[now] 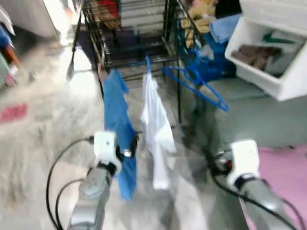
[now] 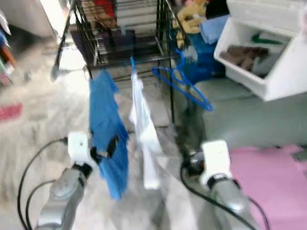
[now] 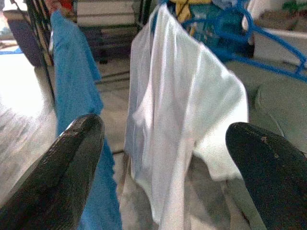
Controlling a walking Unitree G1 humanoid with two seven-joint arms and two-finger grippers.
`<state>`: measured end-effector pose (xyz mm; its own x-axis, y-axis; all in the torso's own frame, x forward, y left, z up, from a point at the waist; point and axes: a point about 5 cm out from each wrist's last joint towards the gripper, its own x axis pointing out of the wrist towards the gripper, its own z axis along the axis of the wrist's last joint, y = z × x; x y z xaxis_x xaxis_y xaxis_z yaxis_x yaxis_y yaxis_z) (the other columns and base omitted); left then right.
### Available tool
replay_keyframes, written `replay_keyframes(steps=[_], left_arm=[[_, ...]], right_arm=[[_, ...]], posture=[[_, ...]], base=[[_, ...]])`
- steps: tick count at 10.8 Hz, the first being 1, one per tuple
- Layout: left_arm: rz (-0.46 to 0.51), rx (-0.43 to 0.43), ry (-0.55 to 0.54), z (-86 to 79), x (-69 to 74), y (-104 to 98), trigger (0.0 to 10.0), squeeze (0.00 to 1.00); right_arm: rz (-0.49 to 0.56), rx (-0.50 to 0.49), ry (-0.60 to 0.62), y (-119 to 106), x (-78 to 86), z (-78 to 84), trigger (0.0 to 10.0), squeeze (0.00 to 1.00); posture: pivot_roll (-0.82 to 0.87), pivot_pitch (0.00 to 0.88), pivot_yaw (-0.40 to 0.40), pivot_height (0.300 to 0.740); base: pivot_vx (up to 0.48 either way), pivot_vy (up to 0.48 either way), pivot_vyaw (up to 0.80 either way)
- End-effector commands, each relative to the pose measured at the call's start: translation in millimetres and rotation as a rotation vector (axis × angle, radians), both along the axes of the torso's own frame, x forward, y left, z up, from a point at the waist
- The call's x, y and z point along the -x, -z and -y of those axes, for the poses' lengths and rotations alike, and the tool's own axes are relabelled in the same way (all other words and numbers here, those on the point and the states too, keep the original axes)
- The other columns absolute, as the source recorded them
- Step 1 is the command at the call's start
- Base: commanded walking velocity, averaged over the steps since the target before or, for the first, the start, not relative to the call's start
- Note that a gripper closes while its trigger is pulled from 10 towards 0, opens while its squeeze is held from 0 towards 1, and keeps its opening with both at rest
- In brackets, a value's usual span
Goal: Hang hanger
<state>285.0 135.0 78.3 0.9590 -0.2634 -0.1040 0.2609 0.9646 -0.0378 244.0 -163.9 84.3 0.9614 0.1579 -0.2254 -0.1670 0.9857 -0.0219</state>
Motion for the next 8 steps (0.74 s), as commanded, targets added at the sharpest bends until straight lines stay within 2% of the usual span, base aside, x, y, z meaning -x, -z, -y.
replay_keyframes(steps=[1, 2, 3, 4, 5, 7, 8], left_arm=[[0.012, -0.031, -0.013, -2.9, 0.7, 0, 10.0, 0.0], [0.025, -0.058, -0.068, -18.1, 10.4, 3, 10.0, 0.0], [0.026, -0.082, -0.109, -29.4, 16.8, 6, 10.0, 0.0], [0.002, -0.118, -0.168, -47.6, 30.6, 16, 10.0, 0.0], [-0.022, -0.134, -0.173, -52.3, 40.1, 23, 10.0, 0.0], [-0.016, -0.126, -0.164, -44.1, 37.4, 24, 10.0, 0.0], [0.004, -0.091, -0.174, -31.8, 34.7, 23, 10.0, 0.0]], right_arm=[[0.004, -0.009, -0.047, 3, -4.0, -8.0, 10.0, 0.08], [0.031, 0.011, -0.039, 4, -5.0, -10.0, 10.0, 0.0], [0.056, 0.021, -0.015, 2, -4.1, -6.8, 10.0, 0.0], [0.064, 0.027, 0.021, 4, 2.7, 2.2, 10.0, 0.0], [0.044, 0.045, 0.037, 9, 9.8, 11.4, 10.0, 0.0], [0.037, 0.075, 0.035, 12, 11.7, 19.9, 10.0, 0.0], [0.033, 0.106, 0.006, 9, 9.2, 26.4, 10.0, 0.0]], posture=[[-0.02, 0.0, 0.041, 0.74], [-0.02, 0.0, 0.05, 0.74], [-0.02, 0.0, 0.051, 0.74], [-0.03, 0.0, 0.056, 0.74], [-0.03, 0.0, 0.048, 0.74], [-0.05, 0.0, 0.026, 0.74], [-0.05, 0.0, -0.043, 0.74]], base=[[0.0, 0.0, 0.0], [0.0, 0.0, 0.0], [0.0, 0.0, 0.0], [0.0, 0.0, 0.0], [0.0, 0.0, 0.0], [0.0, 0.0, 0.0], [0.0, 0.0, 0.0]])
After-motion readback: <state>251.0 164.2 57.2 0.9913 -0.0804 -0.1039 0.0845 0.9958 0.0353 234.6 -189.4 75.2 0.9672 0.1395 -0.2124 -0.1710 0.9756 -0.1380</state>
